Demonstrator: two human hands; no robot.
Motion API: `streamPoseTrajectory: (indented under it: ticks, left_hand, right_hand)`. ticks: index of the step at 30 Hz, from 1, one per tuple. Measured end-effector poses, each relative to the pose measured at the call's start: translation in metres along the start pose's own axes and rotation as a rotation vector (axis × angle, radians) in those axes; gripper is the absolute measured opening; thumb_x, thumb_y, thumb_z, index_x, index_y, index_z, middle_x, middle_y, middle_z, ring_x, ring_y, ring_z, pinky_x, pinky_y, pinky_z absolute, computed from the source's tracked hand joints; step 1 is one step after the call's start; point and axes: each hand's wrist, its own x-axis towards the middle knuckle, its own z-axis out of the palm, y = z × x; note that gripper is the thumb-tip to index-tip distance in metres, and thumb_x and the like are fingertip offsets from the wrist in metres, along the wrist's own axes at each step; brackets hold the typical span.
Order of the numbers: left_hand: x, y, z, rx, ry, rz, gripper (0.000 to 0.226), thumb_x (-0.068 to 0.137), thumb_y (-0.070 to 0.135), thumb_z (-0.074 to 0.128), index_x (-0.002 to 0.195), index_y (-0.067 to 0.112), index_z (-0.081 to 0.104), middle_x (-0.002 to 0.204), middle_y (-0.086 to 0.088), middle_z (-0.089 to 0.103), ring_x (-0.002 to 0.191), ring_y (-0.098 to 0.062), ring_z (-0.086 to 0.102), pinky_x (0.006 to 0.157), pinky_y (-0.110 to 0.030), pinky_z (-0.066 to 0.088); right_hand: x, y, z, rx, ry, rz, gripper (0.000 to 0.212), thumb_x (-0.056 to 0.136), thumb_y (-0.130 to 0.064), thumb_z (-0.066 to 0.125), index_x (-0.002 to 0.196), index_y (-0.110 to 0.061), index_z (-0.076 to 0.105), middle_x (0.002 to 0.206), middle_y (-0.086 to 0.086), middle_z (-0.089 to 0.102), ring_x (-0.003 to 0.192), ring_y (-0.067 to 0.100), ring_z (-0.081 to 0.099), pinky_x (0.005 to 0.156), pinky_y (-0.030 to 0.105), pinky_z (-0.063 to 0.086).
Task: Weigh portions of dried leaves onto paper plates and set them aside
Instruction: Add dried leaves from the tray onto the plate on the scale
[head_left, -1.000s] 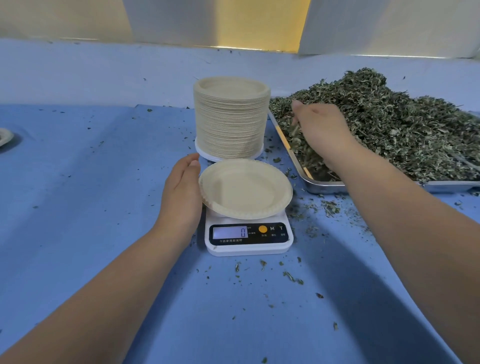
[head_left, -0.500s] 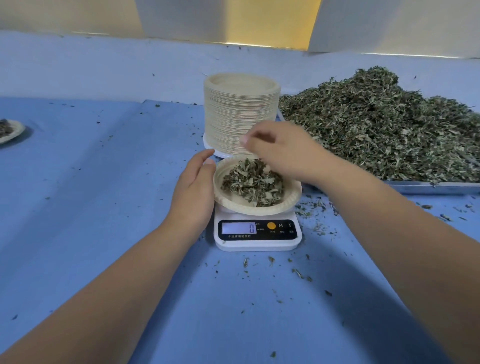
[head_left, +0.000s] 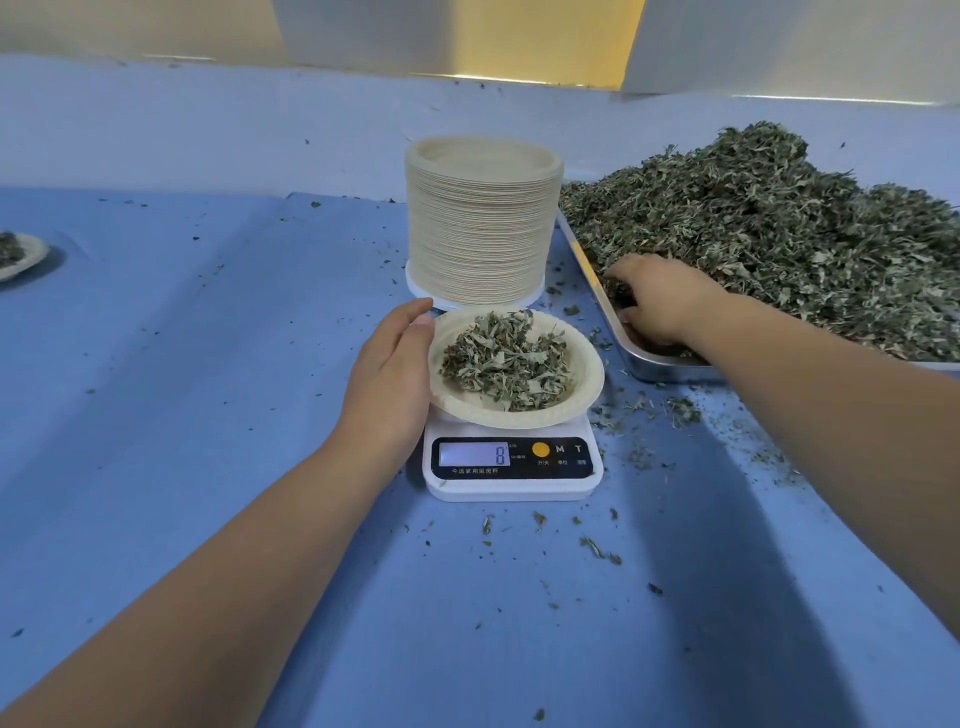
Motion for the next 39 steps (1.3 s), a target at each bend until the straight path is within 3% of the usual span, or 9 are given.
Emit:
streamPoseTrajectory:
  ticks: [6,11,15,19,22,26,31,35,39]
  left_hand:
    - [0.001,-0.002,0.0,0.0,-0.001,-0.009,0.033,0.101,0.041,0.039,0.127,0.042,0.06,0.104,0.039,0.056,0.101,0.024,0.049,0.086,-0.017,0.037]
    - [0.002,-0.003,0.001,-0.017,0.023,-0.019,0.034,0.101,0.039,0.04,0.128,0.04,0.06,0.106,0.037,0.055,0.103,0.022,0.046,0.086,-0.017,0.036]
    - [0.002,-0.002,0.001,-0.001,0.026,-0.016,0.03,0.102,0.037,0.039,0.122,0.04,0.061,0.093,0.044,0.056,0.092,0.027,0.048,0.08,-0.014,0.035]
    - [0.002,-0.001,0.001,0.001,0.03,-0.017,0.027,0.102,0.037,0.039,0.117,0.039,0.061,0.092,0.042,0.057,0.088,0.028,0.048,0.079,-0.014,0.036]
    - [0.003,-0.002,0.0,-0.003,0.028,-0.015,0.029,0.102,0.037,0.039,0.119,0.039,0.061,0.099,0.035,0.058,0.09,0.027,0.049,0.081,-0.016,0.037]
    - [0.003,-0.003,0.0,-0.001,0.028,-0.015,0.027,0.101,0.038,0.039,0.116,0.04,0.062,0.096,0.036,0.058,0.087,0.027,0.049,0.079,-0.016,0.037]
    - [0.003,-0.003,0.001,-0.011,0.041,-0.014,0.027,0.102,0.036,0.04,0.117,0.038,0.062,0.089,0.04,0.059,0.083,0.029,0.049,0.074,-0.012,0.035]
    - [0.002,-0.002,0.001,-0.014,0.045,-0.012,0.026,0.102,0.035,0.04,0.116,0.037,0.062,0.089,0.039,0.06,0.08,0.03,0.048,0.071,-0.01,0.034]
    - [0.002,-0.003,0.001,-0.018,0.042,0.003,0.025,0.102,0.035,0.04,0.114,0.037,0.062,0.097,0.029,0.058,0.08,0.03,0.048,0.074,-0.014,0.035]
  right_hand:
    - [0.008,-0.005,0.002,-0.049,-0.174,0.005,0.035,0.102,-0.025,0.047,0.135,-0.017,0.055,0.115,0.014,0.064,0.094,0.033,0.06,0.08,0.042,0.053]
    - [0.003,-0.013,-0.016,-0.094,-0.098,-0.031,0.011,0.085,-0.012,0.058,0.078,-0.017,0.064,0.076,0.008,0.065,0.068,0.027,0.06,0.066,0.042,0.059]
    - [0.007,-0.011,-0.02,-0.054,0.114,-0.016,0.016,0.084,-0.018,0.065,0.099,-0.021,0.06,0.092,0.009,0.064,0.079,0.029,0.059,0.068,0.041,0.056]
    - [0.014,-0.015,-0.011,-0.014,-0.124,-0.008,0.055,0.096,-0.013,0.056,0.148,-0.02,0.04,0.128,0.018,0.056,0.104,0.039,0.058,0.083,0.044,0.053]
    - [0.012,-0.019,-0.005,0.011,-0.147,-0.018,0.027,0.098,-0.004,0.045,0.116,-0.013,0.062,0.105,0.015,0.066,0.08,0.031,0.058,0.071,0.039,0.05]
    - [0.002,-0.022,-0.014,-0.114,-0.101,-0.043,0.027,0.088,0.005,0.05,0.066,-0.011,0.05,0.07,0.011,0.053,0.059,0.023,0.042,0.054,0.031,0.039]
    - [-0.01,-0.016,-0.022,-0.057,-0.138,-0.071,0.01,0.085,-0.002,0.053,0.083,-0.006,0.062,0.085,0.013,0.064,0.071,0.029,0.053,0.061,0.029,0.039]
    - [-0.025,-0.019,-0.022,0.01,-0.24,-0.065,0.025,0.093,-0.01,0.052,0.114,-0.024,0.053,0.102,0.006,0.061,0.085,0.028,0.058,0.068,0.032,0.046]
    - [-0.034,-0.015,-0.024,-0.035,-0.189,-0.053,0.018,0.091,-0.004,0.055,0.087,-0.02,0.064,0.099,0.009,0.066,0.082,0.028,0.058,0.075,0.039,0.053]
